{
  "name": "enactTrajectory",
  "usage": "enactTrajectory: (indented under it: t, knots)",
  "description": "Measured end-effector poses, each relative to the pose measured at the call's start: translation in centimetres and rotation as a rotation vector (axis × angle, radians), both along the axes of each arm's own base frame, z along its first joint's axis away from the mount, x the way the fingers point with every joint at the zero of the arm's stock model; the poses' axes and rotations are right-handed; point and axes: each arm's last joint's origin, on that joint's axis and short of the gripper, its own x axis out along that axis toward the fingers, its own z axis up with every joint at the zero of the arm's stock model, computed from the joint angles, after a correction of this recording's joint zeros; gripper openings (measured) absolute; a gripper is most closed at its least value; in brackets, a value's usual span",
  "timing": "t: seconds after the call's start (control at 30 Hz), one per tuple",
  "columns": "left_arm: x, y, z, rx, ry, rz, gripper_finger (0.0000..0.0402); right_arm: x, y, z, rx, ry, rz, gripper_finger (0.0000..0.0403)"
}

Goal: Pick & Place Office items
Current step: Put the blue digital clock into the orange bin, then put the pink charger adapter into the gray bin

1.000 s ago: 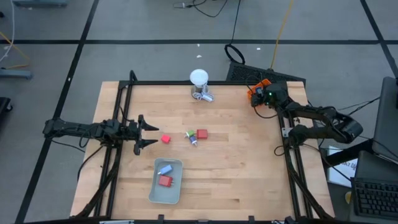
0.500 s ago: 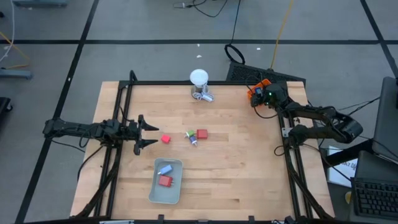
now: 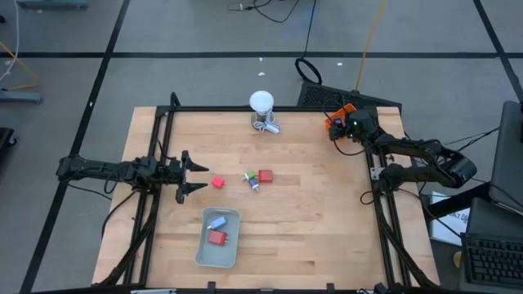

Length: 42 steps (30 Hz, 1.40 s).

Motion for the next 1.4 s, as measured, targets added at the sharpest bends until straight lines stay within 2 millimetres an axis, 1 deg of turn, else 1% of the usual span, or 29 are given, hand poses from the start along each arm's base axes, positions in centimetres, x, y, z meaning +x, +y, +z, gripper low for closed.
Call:
enactTrajectory:
  t: [0.17,0.3,0.5,0.6,0.7,0.83,1.0,1.23,1.4]
  knots:
    - [0.0,0.0,0.0,0.0,-0.001,0.0,0.0269,0.1,0.0,0.1,-0.004,-0.013,0.011,0.0224]
    - [0.0,0.0,0.0,0.0,-0.001,0.0,0.0269,0.1,0.0,0.1,-0.005,-0.013,0.011,0.0236]
    - [0.0,0.0,0.0,0.0,0.0,0.0,0.0269,0.4,0.0,0.2,-0.017,-0.03,0.032,0.0234]
    - [0.0,0.0,0.0,0.0,0.0,0.0,0.0269,1.1,0.2,0.7,-0.043,-0.087,0.107,0.0228]
    - [0.0,0.0,0.0,0.0,0.0,0.0,0.0269,2.3,0.8,1.1,-0.069,-0.147,0.211,0.0224]
    - [0.0,0.0,0.0,0.0,0.0,0.0,0.0269,4.0,2.0,1.7,-0.099,-0.2,0.339,0.022]
    - [0.0,0.0,0.0,0.0,-0.001,0.0,0.0269,5.9,4.1,2.1,-0.12,-0.236,0.475,0.022]
    - [0.0,0.0,0.0,0.0,0.0,0.0,0.0269,8.2,7.6,2.5,-0.128,-0.282,0.671,0.0219]
    - [0.0,0.0,0.0,0.0,0.0,0.0,0.0269,9.3,10.4,2.9,-0.137,-0.328,0.81,0.0219]
